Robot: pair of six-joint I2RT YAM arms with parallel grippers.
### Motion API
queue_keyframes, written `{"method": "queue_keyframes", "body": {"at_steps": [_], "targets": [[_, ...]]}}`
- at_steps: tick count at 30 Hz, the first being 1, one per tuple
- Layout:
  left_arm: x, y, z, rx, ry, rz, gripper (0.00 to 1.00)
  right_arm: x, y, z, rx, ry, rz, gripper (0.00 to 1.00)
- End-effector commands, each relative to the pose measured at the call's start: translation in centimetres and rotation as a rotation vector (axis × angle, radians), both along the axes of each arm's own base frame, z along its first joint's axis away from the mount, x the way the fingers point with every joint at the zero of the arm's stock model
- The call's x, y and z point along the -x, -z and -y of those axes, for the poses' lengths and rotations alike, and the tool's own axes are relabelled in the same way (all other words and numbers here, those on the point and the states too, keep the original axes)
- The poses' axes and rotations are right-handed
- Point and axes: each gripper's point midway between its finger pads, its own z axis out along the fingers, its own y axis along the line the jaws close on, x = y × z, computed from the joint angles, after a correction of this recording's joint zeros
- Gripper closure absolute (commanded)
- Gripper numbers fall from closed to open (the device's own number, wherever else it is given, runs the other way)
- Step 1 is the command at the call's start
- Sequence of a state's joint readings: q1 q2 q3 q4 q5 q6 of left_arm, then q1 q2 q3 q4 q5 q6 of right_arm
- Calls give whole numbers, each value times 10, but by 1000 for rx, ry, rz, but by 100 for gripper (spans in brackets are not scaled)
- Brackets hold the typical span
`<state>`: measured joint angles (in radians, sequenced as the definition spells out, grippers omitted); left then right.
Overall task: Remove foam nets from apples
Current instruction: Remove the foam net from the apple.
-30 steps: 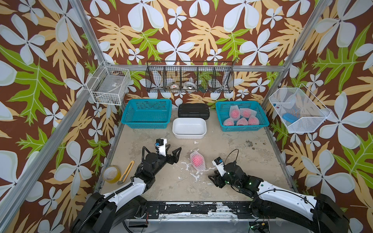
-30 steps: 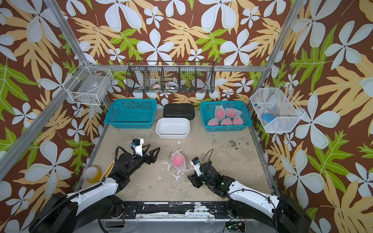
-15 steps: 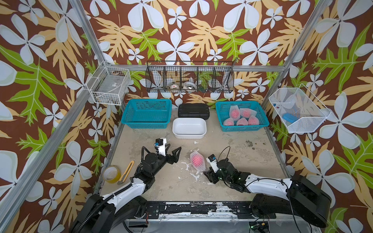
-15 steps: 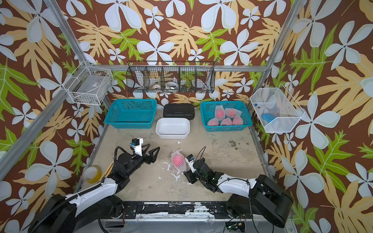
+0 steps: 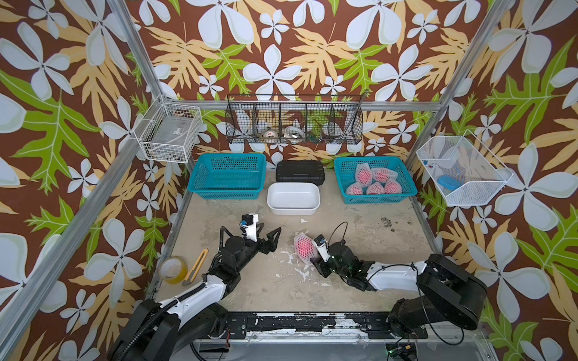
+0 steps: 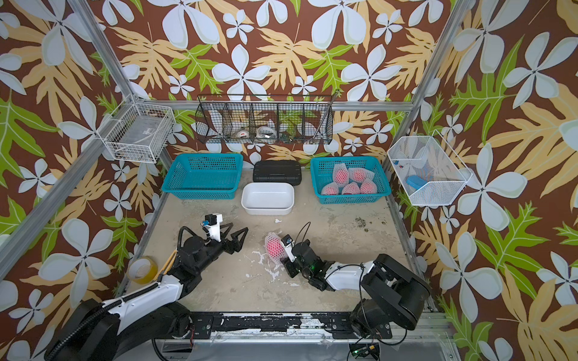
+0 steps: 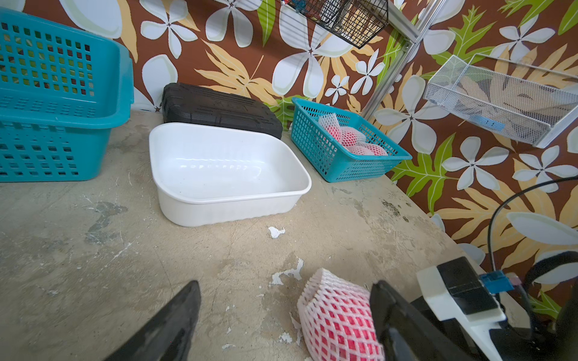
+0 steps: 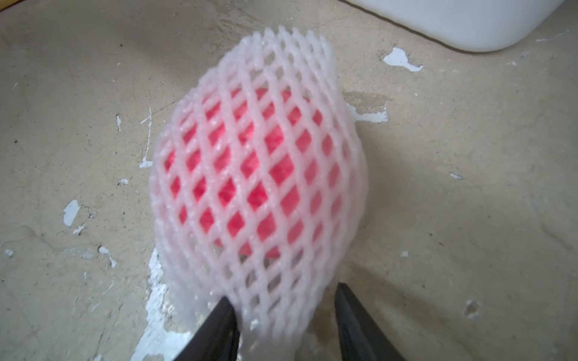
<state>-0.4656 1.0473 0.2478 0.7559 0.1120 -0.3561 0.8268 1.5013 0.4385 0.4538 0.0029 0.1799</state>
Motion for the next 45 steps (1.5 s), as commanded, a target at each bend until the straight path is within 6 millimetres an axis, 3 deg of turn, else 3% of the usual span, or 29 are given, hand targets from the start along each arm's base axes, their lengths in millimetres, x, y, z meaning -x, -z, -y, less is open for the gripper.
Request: {"method": "queue_keyframes", "body": {"at_steps": [1, 6, 9, 12, 14, 17, 20, 25, 30, 31, 32, 33, 34, 35, 37, 38, 40, 41, 45], "targets": [[-1, -3, -1, 1, -5, 13, 13, -6, -5, -9, -3, -33, 35, 62], [0, -3, 2, 5, 16, 14, 13, -11, -20, -13, -22, -44, 85, 86], [10, -5, 22, 11, 147, 12, 9, -13, -38, -19, -38, -56, 92, 100], [28, -3, 41, 56, 293, -20, 8, -11, -56, -26, -77, -81, 76, 100], [37, 4, 43, 76, 323, -31, 7, -13, -70, -31, -104, -99, 43, 100], [36, 13, 31, 53, 252, -39, 4, -17, -83, -36, -112, -119, -77, 100], [32, 5, 19, 36, 179, -8, 3, -19, -102, -39, -37, -130, -198, 100], [29, -4, 5, 37, 101, 32, 3, -1, -114, -28, 124, -116, -460, 100], [27, 4, 4, 16, 88, 9, 3, -8, -167, -20, 171, -40, -474, 100], [27, 4, 4, 16, 86, 11, 3, -9, -163, -20, 180, -27, -483, 100], [27, 5, 3, 19, 84, 11, 3, -7, -141, -23, 190, -19, -509, 100], [27, 6, 2, 22, 79, 13, 3, 1, -106, -25, 208, -35, -581, 100], [27, 6, 2, 24, 78, 16, 3, 9, -85, -24, 251, -53, -664, 100], [26, 6, 3, 23, 79, 15, 3, 16, -75, -24, 330, -82, -727, 100], [25, 5, 4, 13, 86, 13, 3, 8, -88, -35, 321, -75, -627, 100], [26, 5, 4, 14, 85, 13, 3, 5, -82, -42, 253, -62, -601, 100], [25, 4, 3, 16, 81, 18, 3, 18, -49, -36, 339, -99, -724, 100], [26, 3, 3, 14, 81, 20, 4, 22, -47, -35, 398, -122, -744, 100], [28, 3, 0, 0, 71, 24, 4, 18, -56, -49, 344, -129, -693, 100]]}}
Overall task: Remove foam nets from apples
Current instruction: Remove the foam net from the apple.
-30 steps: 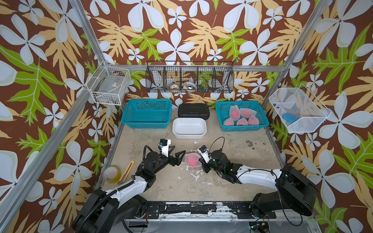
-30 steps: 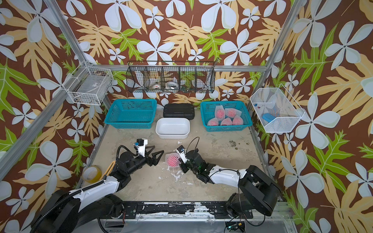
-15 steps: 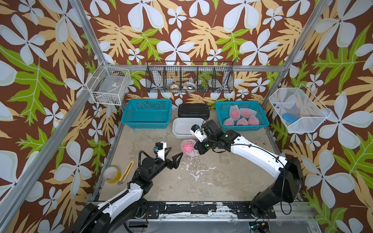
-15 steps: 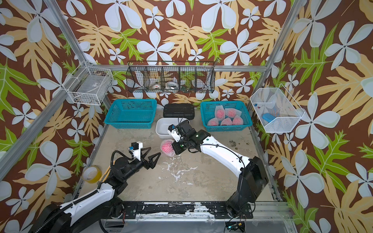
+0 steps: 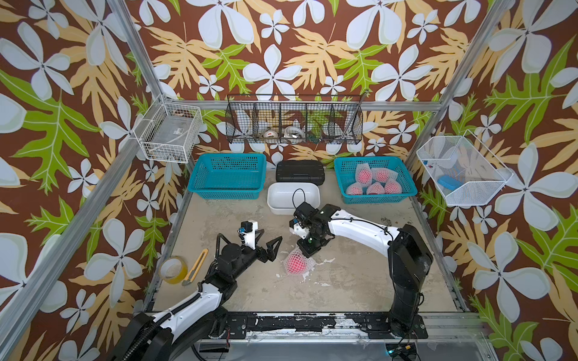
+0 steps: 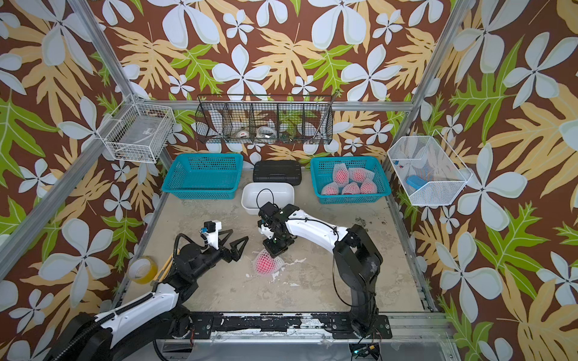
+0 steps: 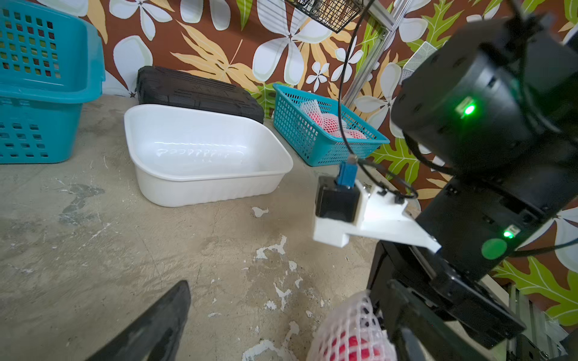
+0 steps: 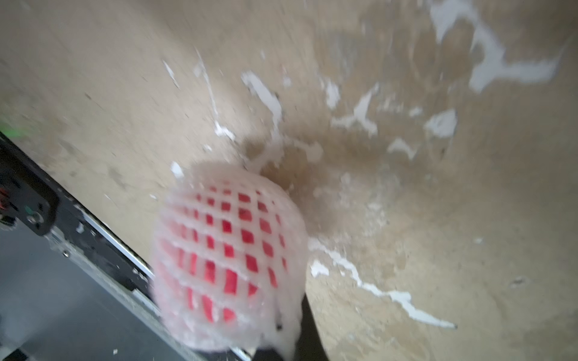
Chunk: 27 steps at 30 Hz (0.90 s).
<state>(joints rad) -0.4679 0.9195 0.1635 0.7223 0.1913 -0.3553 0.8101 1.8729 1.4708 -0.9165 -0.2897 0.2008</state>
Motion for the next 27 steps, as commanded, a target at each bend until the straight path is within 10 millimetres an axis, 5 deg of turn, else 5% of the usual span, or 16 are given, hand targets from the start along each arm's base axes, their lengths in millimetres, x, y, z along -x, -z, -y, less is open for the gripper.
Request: {"method": "queue_keyframes", "body": {"at_steps": [1, 8, 13, 14, 16, 19, 22, 26, 27], "targets": [[0, -3, -3, -12, -16, 21, 3, 3, -4, 1, 26, -25, -19, 100], [-1, -3, -6, -24, -35, 29, 3, -20, -58, -1, 11, -8, 120, 100], [-3, -3, -2, -18, -19, 25, 4, -29, -69, -5, 15, -21, 121, 100], [-3, -3, -1, -18, -14, 24, 4, -34, -69, -7, -24, -5, 150, 100], [-3, -4, -1, -14, -11, 28, 4, -30, -39, -3, -41, 24, 84, 100], [-3, -5, -2, -21, -17, 31, 4, -33, -50, -6, -56, 23, 103, 100], [-2, -7, -4, -13, -24, 40, 3, -30, -30, 0, -66, 31, 8, 100], [-3, -8, -1, -7, -13, 35, 4, -53, -100, -9, -139, 38, 184, 100], [-3, -7, -1, -2, -14, 32, 4, -56, -98, -9, -150, 52, 210, 100]]}}
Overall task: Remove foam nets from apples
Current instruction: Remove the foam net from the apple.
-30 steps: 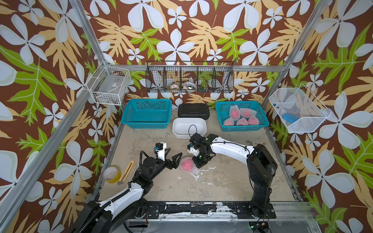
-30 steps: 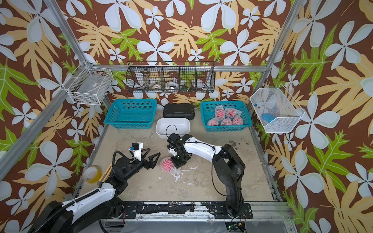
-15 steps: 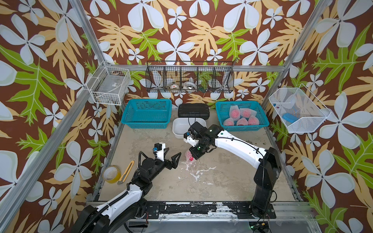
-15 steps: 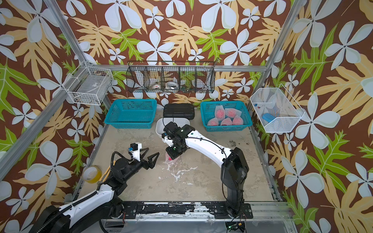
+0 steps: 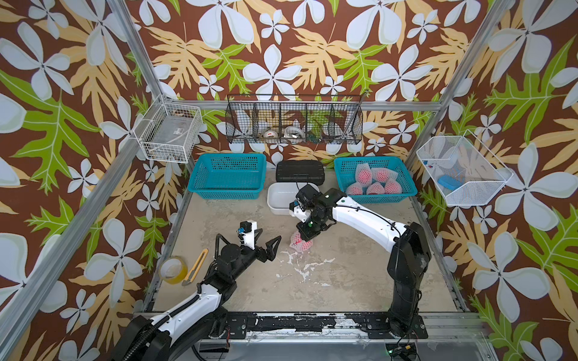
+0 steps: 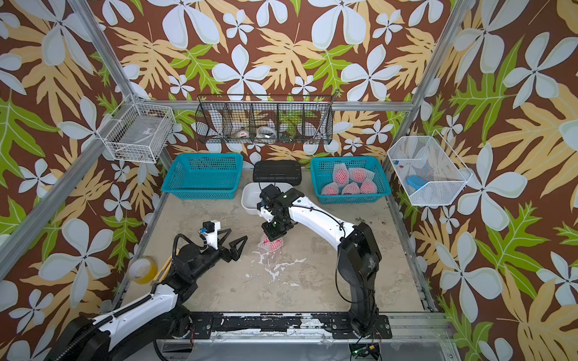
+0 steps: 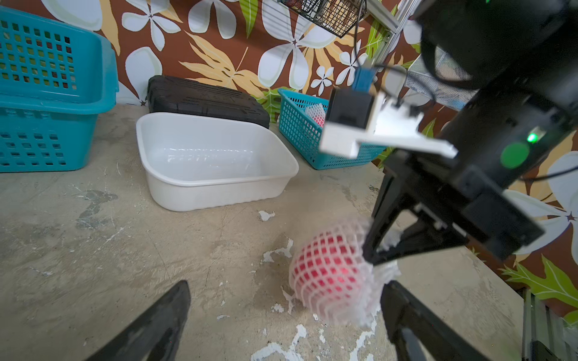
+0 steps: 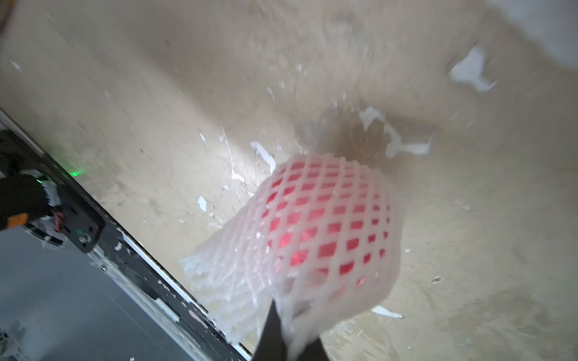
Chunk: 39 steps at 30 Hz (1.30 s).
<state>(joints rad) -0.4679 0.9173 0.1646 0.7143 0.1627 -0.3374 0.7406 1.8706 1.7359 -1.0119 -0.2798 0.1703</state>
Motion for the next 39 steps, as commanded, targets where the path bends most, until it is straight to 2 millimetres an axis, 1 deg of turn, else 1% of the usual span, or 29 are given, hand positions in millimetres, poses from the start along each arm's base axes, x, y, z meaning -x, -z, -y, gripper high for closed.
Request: {"method": "queue_keyframes", "body": {"at_steps": [1, 2, 3, 4, 5, 6, 7, 8, 9, 10, 11, 12, 13, 14, 15, 16, 17, 18, 19, 21, 24, 27, 30, 32, 35, 36, 39], "targets": [[0, -8, 3, 21, 14, 22, 4, -3, 0, 4, -17, 18, 53, 100], [0, -9, 4, 25, 15, 23, 4, 4, 33, 8, 10, 6, -23, 100], [0, -10, 4, 26, 18, 22, 4, 14, 57, 13, 61, -26, -137, 100], [0, -11, 4, 25, 17, 25, 4, 20, 65, 16, 95, -46, -185, 100], [-1, -12, 4, 20, 15, 28, 4, 15, 48, 10, 81, -46, -124, 100], [-1, -11, 3, 13, 13, 27, 4, 4, 19, 5, 30, -15, -37, 100], [-1, -11, 3, 11, 10, 28, 4, -2, -1, 2, -18, 1, 26, 100], [-2, -11, 2, 10, 4, 29, 4, -8, -3, 2, -42, 24, 74, 100], [-2, -11, 1, 15, 0, 29, 4, -9, 15, 8, -14, 32, 58, 100], [-2, -11, 1, 20, -1, 31, 4, -4, 36, 14, 32, 20, -24, 100], [-2, -12, 3, 26, 4, 34, 4, 7, 44, 15, 63, -31, -141, 100], [-3, -14, 4, 27, 9, 35, 4, 11, 40, 11, 54, -44, -136, 100], [-4, -13, 5, 18, 14, 29, 4, 6, 27, 8, 30, -21, -51, 100], [-4, -12, 5, 14, 14, 24, 4, 0, 21, 4, -26, 16, 14, 100], [-5, -13, 5, 14, 11, 24, 4, -3, 20, 6, -37, 23, 18, 100], [-5, -13, 4, 14, 8, 27, 4, -3, 21, 11, -5, 18, -24, 100], [-5, -12, 4, 13, 7, 26, 4, -1, 16, 13, 33, -17, -55, 100], [-4, -11, 4, 11, 6, 27, 4, -3, 10, 14, 40, -18, -39, 100], [-4, -11, 3, 14, 3, 29, 4, -9, -3, 12, 10, 1, 11, 100], [-4, -8, 3, 18, 4, 22, 4, -15, -14, 9, -34, 18, 60, 100], [-4, -8, 5, 26, 10, 16, 4, -15, -15, 13, 31, -1, 33, 100], [0, -9, 8, 39, 41, 24, 4, -21, -4, 12, 21, 16, 41, 100], [2, -7, 12, 26, 65, 16, 6, -14, 0, 0, -29, 6, -24, 100], [1, -4, 11, 14, 61, 9, 7, -9, -3, -11, -90, -10, -54, 100], [-1, -4, 7, 9, 35, 8, 8, -9, -12, -16, -123, -14, -58, 100], [-1, -5, 7, 10, 31, 13, 8, -10, -11, -16, -123, -14, -51, 100], [-2, -7, 6, 13, 26, 28, 8, -10, 5, -10, -72, -14, -61, 100]]}}
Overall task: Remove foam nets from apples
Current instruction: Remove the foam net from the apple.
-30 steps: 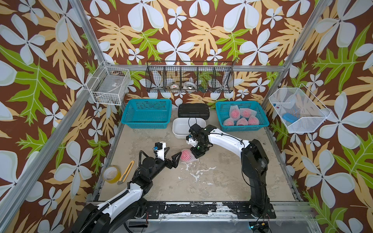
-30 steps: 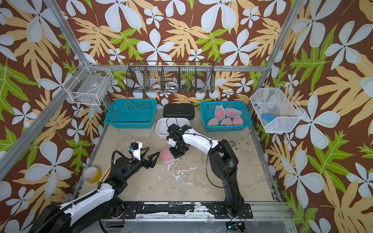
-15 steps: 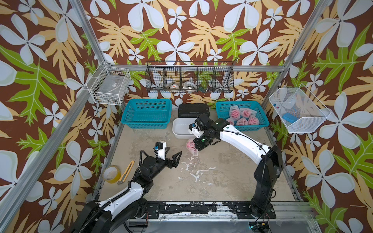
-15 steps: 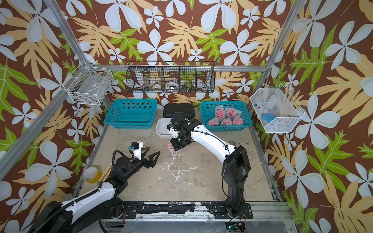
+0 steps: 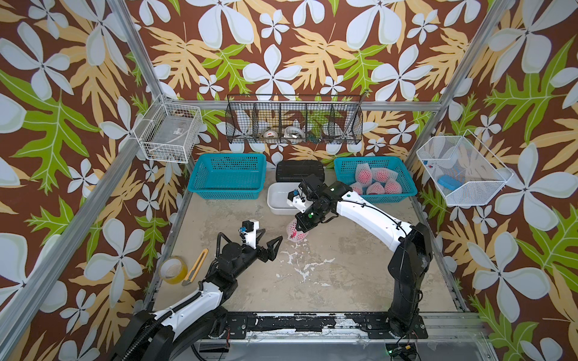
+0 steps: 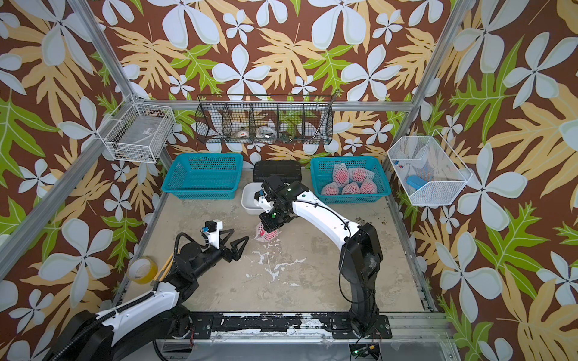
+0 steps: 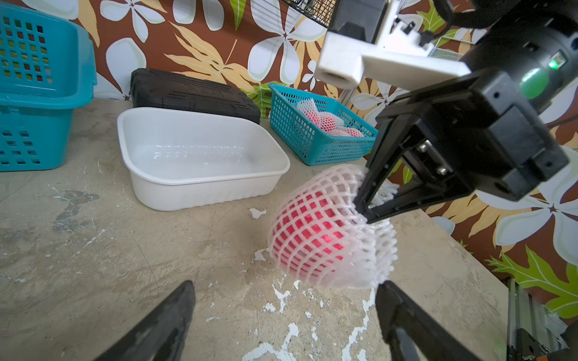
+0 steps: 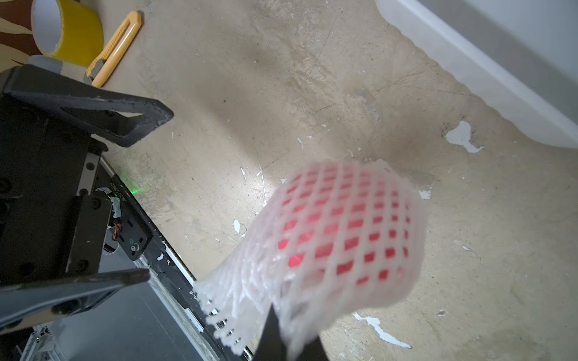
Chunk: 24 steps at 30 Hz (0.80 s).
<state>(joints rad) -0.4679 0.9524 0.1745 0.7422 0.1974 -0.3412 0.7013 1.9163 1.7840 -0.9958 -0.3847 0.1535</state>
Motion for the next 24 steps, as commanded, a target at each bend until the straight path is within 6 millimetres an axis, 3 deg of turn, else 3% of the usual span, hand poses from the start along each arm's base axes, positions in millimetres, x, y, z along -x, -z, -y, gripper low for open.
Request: {"method": "queue_keyframes", "body": {"at_steps": [1, 3, 5, 10, 15, 17, 19, 20, 21, 24], "targets": [[-2, -6, -1, 4, -9, 30, 8, 3, 15, 3, 34, -9, -30, 100], [-3, -7, 0, 3, -11, 27, 9, 6, 27, 5, 58, -17, -57, 100], [-3, -8, 0, 2, -11, 28, 9, 5, 19, 3, 54, -20, -45, 100], [-2, -14, -5, 3, -30, 48, 9, -2, -38, 0, 5, 2, 56, 100], [-1, -14, -7, 6, -42, 52, 9, 3, -76, -1, -29, 9, 117, 100], [-1, -12, -8, 2, -44, 45, 9, -10, -54, -3, -45, 58, 175, 100], [-1, -10, -9, -5, -48, 37, 9, -18, 23, -8, -21, 100, 94, 100], [-1, -11, -9, -8, -51, 40, 9, -14, 43, -5, 56, 72, -14, 100], [-1, -13, -10, -12, -54, 44, 9, -15, 39, -12, 85, 20, -18, 100], [-2, -18, -13, -10, -73, 59, 9, -24, -18, -24, 1, 60, 206, 100]]}}
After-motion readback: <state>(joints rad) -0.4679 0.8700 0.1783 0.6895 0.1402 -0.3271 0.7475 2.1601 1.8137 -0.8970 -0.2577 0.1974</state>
